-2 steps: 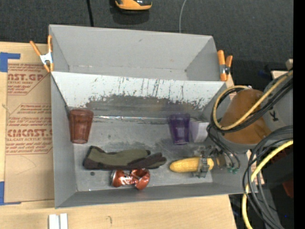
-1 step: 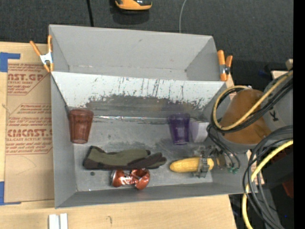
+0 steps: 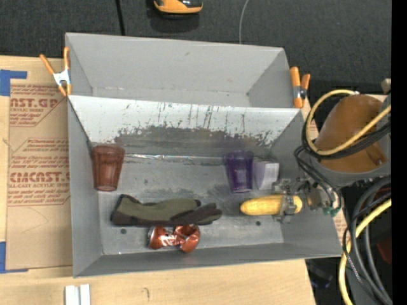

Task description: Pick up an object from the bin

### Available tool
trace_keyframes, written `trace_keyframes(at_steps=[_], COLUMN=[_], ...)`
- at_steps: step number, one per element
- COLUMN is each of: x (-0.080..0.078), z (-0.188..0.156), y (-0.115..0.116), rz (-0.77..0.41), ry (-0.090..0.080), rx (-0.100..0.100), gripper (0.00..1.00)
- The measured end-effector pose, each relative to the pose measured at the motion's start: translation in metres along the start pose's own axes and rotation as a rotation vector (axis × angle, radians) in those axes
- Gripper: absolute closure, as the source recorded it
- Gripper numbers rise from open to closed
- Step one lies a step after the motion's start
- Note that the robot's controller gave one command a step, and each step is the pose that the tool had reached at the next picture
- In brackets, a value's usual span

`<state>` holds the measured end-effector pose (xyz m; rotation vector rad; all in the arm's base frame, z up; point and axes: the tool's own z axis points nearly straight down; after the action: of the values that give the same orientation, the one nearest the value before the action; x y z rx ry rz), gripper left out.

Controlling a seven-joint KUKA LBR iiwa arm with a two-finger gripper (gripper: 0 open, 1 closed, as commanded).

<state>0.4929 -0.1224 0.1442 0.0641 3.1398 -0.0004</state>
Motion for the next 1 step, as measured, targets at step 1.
trace_keyframes(at_steps=[1], x=[0.0], z=[0.0], y=[-0.0001], rz=[0.0], ry=[0.0], rx=[0.0], gripper=[1.0])
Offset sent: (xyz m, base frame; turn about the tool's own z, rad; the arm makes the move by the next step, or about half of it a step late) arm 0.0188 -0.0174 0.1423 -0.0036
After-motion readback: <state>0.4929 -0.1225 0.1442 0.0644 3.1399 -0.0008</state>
